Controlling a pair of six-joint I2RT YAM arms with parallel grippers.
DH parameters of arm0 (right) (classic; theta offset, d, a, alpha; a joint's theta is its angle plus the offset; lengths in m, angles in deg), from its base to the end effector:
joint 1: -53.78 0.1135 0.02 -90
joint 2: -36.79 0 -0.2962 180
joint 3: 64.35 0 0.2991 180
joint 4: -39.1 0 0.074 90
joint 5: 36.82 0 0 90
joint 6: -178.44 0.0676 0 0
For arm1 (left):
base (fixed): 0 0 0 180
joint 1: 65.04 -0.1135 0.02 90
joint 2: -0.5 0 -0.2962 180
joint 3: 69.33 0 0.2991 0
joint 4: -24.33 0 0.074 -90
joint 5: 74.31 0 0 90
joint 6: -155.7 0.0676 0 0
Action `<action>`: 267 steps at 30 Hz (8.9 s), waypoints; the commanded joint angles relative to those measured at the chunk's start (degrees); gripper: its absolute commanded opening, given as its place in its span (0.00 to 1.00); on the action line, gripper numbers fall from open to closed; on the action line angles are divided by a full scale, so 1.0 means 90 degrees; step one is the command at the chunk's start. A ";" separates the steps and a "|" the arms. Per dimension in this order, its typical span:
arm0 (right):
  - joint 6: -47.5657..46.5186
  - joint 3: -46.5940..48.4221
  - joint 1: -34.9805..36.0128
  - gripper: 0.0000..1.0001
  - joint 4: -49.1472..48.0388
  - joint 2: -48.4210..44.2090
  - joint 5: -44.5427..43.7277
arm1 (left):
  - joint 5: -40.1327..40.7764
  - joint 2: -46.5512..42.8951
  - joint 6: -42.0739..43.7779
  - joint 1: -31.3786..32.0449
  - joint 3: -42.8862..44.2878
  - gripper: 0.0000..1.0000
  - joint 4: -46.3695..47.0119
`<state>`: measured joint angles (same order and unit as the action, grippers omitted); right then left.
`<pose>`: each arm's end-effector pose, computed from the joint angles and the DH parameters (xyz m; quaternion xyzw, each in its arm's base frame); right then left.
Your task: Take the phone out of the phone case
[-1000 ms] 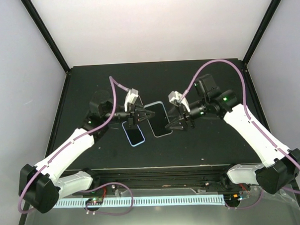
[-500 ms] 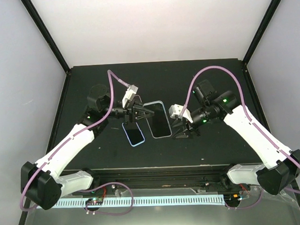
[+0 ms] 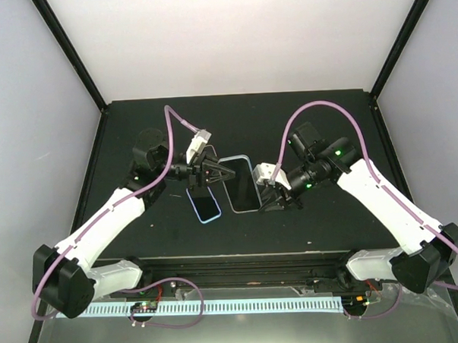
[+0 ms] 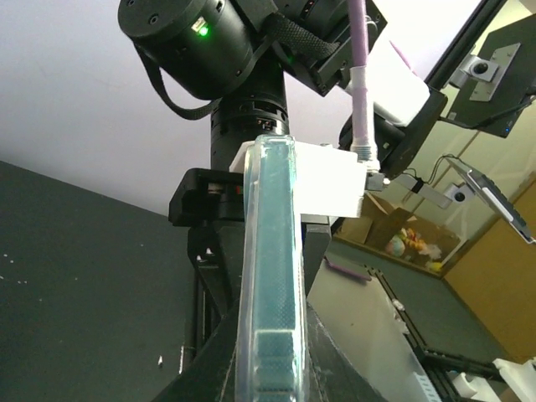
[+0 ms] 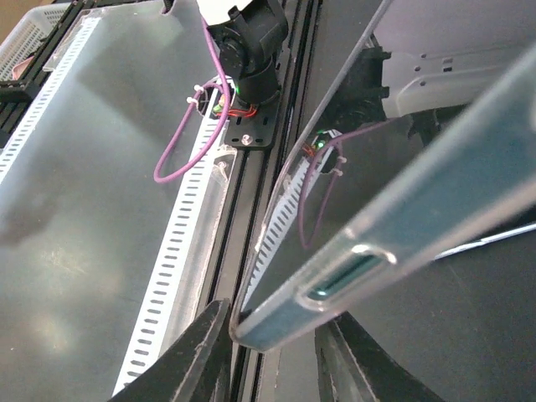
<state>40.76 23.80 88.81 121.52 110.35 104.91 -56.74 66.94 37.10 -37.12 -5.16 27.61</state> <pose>0.1901 0.1981 0.3656 -0.6464 0.6074 0.4064 0.2191 0.2304 -0.1950 0.3748 0.4181 0.5679 -0.6372 0.3109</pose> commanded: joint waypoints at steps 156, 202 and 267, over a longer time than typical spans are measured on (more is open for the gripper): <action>0.1016 -0.0292 -0.0772 0.55 -0.1608 0.0380 0.1359 | 0.0147 0.0012 -0.2975 -0.0830 -0.0742 0.02 0.3639; 0.4728 -0.0111 -0.0738 0.41 -0.4956 0.0895 0.2086 | 0.1300 0.0690 -0.2298 -0.0220 -0.0681 0.02 0.2422; 0.9617 -0.2006 -0.1396 0.01 -0.3894 0.1319 -0.2416 | 0.8930 0.3030 0.3256 0.3381 0.0080 0.65 0.0040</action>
<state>126.35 5.48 76.76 89.39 123.01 79.51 21.55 92.36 63.63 -7.19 -7.61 26.74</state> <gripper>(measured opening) 0.057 0.658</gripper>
